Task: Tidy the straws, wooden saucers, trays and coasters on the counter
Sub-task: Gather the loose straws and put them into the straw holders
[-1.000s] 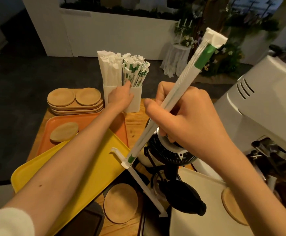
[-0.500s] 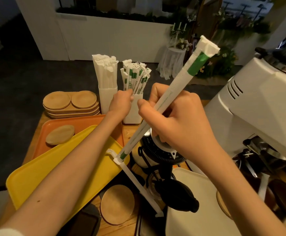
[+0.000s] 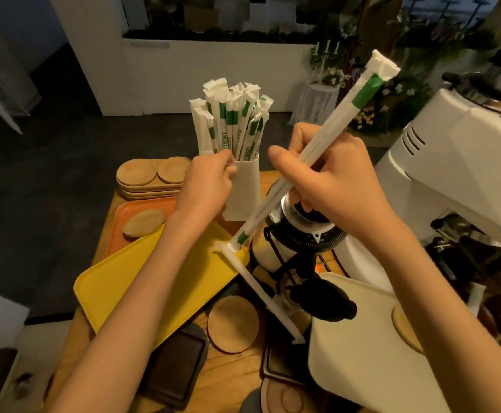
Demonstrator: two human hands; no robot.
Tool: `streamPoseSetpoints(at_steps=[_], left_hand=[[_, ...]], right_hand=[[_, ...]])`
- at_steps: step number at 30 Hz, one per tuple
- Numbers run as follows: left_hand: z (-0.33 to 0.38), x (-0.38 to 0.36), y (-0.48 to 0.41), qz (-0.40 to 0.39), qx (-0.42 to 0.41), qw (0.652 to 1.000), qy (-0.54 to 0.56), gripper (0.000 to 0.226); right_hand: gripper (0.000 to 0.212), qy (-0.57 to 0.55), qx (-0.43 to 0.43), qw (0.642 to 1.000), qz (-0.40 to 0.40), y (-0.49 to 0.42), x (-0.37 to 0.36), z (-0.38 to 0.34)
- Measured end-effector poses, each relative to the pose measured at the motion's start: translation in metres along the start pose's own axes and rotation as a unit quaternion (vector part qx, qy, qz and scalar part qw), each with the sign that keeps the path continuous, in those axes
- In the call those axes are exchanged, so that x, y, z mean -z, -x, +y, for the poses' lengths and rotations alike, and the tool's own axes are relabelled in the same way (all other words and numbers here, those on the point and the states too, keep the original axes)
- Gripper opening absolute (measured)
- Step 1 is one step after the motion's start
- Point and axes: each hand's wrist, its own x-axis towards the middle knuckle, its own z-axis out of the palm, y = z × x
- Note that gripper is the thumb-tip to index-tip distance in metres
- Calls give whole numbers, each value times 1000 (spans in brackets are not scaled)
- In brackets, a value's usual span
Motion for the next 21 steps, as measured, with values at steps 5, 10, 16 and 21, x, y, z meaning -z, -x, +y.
streamPoseSetpoints(at_steps=[5, 10, 16, 21], left_hand=[[-6, 40, 51, 8, 24, 1000, 3, 12], [-13, 65, 105, 38, 33, 998, -31, 13], [-17, 76, 165, 30, 54, 998, -32, 13], [-16, 74, 214, 20, 84, 996, -3, 11]], right_hand=[[34, -43, 12, 999, 23, 17, 10, -8], [34, -109, 9, 994, 16, 37, 4, -19], [35, -175, -10, 984, -2, 60, -12, -24], [33, -227, -28, 974, 6, 84, -29, -25]])
